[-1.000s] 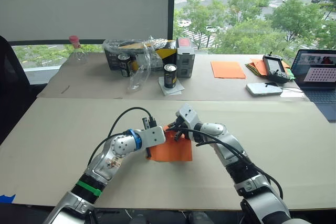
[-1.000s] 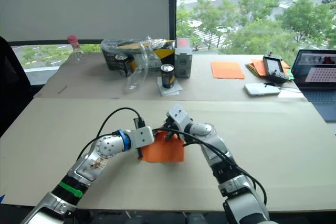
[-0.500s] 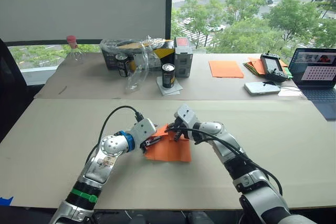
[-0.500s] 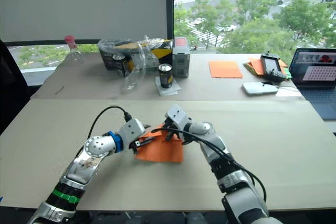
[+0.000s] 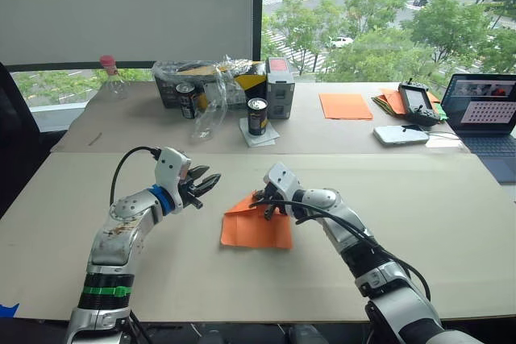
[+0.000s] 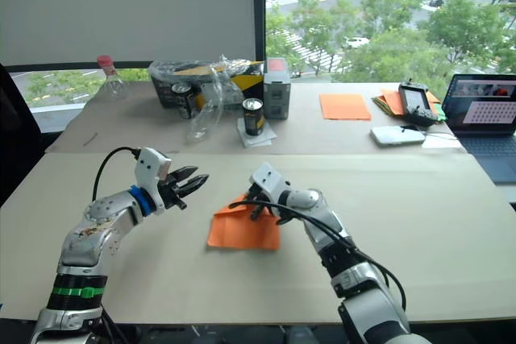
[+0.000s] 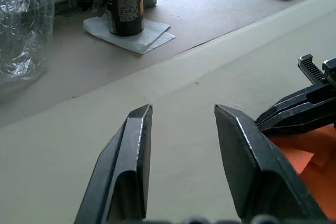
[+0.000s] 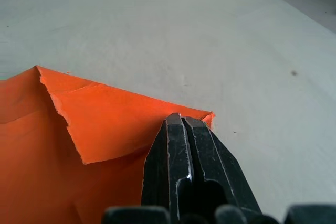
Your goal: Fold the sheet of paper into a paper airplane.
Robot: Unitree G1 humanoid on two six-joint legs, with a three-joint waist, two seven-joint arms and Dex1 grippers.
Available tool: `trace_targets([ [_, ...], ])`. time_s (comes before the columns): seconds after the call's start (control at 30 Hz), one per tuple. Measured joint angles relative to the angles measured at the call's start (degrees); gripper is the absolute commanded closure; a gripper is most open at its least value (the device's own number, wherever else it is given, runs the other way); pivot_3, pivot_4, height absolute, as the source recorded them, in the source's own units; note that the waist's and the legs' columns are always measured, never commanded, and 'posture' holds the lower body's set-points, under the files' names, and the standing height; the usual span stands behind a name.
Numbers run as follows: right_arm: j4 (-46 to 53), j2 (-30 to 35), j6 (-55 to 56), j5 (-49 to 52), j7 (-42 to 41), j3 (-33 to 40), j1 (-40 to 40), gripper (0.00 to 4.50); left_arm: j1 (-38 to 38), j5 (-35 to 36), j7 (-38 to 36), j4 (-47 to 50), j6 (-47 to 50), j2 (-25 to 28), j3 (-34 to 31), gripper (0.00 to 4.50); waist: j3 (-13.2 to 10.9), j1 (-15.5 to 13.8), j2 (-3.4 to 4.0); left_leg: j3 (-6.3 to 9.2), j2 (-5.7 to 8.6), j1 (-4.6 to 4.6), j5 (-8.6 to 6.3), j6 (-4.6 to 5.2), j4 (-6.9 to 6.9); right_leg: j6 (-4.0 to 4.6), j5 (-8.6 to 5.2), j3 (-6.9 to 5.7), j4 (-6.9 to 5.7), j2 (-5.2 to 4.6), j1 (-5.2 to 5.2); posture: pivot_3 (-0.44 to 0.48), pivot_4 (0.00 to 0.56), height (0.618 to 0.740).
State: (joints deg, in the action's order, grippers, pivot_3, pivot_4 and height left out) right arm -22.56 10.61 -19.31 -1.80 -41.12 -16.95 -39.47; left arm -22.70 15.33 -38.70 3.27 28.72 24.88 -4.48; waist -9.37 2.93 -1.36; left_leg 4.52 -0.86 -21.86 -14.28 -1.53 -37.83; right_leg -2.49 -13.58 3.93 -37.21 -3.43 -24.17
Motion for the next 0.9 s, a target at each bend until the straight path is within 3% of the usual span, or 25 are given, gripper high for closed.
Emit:
trace_targets([
  [0.1,0.7,-0.4,-0.5,0.2,0.0,-0.1,0.5,4.5,0.1,-0.8,0.3,-1.0,0.3,-1.2,3.6,4.48,0.0,0.3,0.0,0.0,-0.01,-0.02,0.0,0.0,0.0,0.0,0.0,0.0,-0.01,0.0,-0.02,0.0,0.15,0.73],
  [0.33,3.1,-0.8,-1.5,0.3,0.2,-0.3,2.0,4.5,4.0,-4.5,0.4,-1.0,0.7,-0.5,10.9,4.48,0.0,0.9,0.01,0.01,0.0,-0.01,0.0,0.0,0.03,0.0,0.0,0.0,-0.01,0.0,-0.02,0.0,0.15,0.73],
  [0.9,-1.3,-1.4,4.9,-3.2,1.2,-2.8,-0.3,4.5,7.6,-7.2,2.2,3.2,-1.0,-0.5,14.6,4.48,0.1,1.0,0.03,0.0,-0.01,0.15,0.0,0.0,0.04,0.0,0.0,0.01,-0.02,0.0,0.11,0.0,0.15,0.73],
])
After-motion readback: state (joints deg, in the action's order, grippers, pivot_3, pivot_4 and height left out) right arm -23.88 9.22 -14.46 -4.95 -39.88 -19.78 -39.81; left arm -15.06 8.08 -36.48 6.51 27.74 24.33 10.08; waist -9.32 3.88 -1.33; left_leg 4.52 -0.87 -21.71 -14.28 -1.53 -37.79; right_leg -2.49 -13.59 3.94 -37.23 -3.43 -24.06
